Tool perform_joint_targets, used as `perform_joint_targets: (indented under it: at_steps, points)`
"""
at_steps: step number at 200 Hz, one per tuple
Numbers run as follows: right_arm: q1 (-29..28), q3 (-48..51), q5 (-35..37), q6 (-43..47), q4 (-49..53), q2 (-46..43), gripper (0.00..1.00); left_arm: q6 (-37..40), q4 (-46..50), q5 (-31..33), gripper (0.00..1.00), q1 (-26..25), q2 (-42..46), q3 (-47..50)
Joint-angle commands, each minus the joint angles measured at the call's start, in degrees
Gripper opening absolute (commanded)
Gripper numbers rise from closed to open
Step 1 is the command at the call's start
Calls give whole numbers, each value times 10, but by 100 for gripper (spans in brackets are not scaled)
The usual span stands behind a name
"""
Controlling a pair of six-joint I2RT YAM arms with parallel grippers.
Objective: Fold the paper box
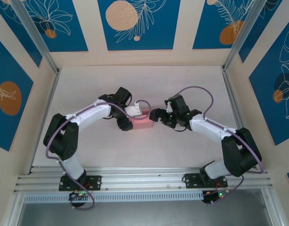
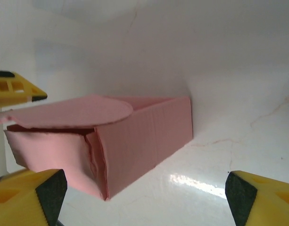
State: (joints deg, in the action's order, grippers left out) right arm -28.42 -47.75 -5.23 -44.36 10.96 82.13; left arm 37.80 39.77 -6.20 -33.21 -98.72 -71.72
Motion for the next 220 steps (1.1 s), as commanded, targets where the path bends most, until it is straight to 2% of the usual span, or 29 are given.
perform_joint_targets:
  at_steps: [1,18,63,128,181,220]
  points:
    - [-4,-28,19,-11,-12,18,88,-3,0,-12,72,6,9,3]
    - [-5,-32,29,-10,-10,30,87,-4,0,-9,67,7,7,2]
    - [-7,-9,51,-15,-18,49,86,-8,-11,-3,64,7,7,8]
    - [-15,-11,70,-9,-5,61,78,-15,-19,4,60,8,10,18]
    - [-26,-93,98,70,103,2,78,-13,-22,2,59,7,9,18]
    - [-27,-132,164,158,178,-37,77,-11,-23,2,59,8,8,18]
